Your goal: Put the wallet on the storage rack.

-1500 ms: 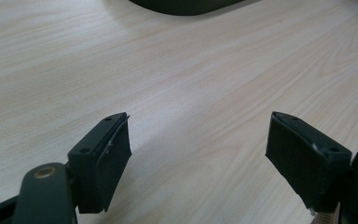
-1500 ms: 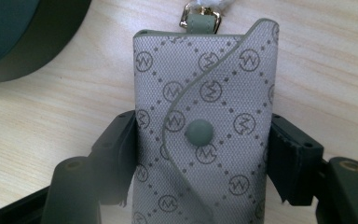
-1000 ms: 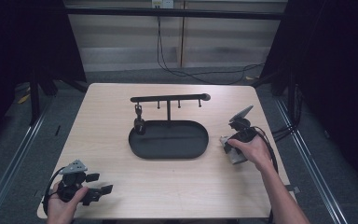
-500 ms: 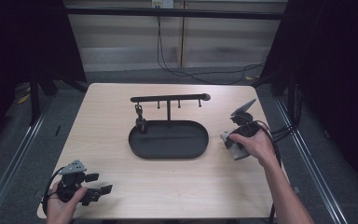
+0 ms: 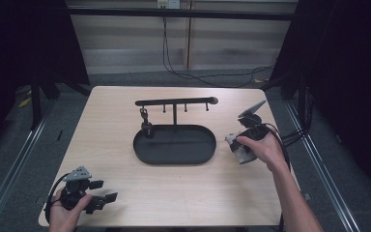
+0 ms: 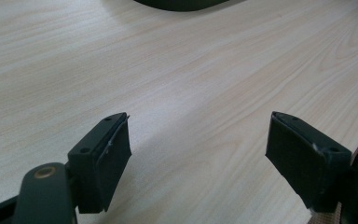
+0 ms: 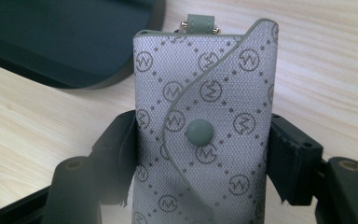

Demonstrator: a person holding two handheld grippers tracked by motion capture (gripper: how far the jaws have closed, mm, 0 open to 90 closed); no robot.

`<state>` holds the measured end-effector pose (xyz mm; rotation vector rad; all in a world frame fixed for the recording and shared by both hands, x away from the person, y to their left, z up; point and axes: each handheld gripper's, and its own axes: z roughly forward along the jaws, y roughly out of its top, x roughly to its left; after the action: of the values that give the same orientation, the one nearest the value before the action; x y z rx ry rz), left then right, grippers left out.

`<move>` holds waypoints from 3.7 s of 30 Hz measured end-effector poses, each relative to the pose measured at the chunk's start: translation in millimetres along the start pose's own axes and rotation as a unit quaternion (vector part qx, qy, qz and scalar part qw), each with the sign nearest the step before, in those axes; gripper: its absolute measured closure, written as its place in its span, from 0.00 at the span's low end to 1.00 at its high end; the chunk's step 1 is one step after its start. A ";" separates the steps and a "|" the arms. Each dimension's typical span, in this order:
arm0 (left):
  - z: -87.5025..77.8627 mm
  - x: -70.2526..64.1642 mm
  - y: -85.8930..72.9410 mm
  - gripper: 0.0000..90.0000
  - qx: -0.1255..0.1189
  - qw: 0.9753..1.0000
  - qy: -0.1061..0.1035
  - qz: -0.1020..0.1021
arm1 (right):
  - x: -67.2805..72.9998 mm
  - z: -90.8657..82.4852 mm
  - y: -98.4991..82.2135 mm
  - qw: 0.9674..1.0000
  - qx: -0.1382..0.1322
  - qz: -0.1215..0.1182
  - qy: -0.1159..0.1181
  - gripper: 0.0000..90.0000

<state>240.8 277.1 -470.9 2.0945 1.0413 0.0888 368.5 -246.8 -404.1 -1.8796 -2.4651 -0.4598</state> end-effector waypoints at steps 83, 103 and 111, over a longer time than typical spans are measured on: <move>-3.6 -5.3 -2.2 0.24 -0.008 1.000 -0.003 0.007 | 55.5 67.9 44.7 0.987 -0.111 0.028 0.112 0.37; -4.1 -4.4 -2.4 0.24 -0.006 1.000 -0.004 0.009 | 61.3 91.1 47.8 0.988 -0.112 0.026 0.101 0.35; -3.4 -3.7 -0.2 0.24 -0.009 1.000 -0.003 0.006 | 63.8 99.9 46.1 0.990 -0.109 0.029 0.083 0.33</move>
<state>236.9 276.7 -467.7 2.0834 1.0203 0.0986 411.1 -152.2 -477.7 -1.8908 -2.3292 -0.8774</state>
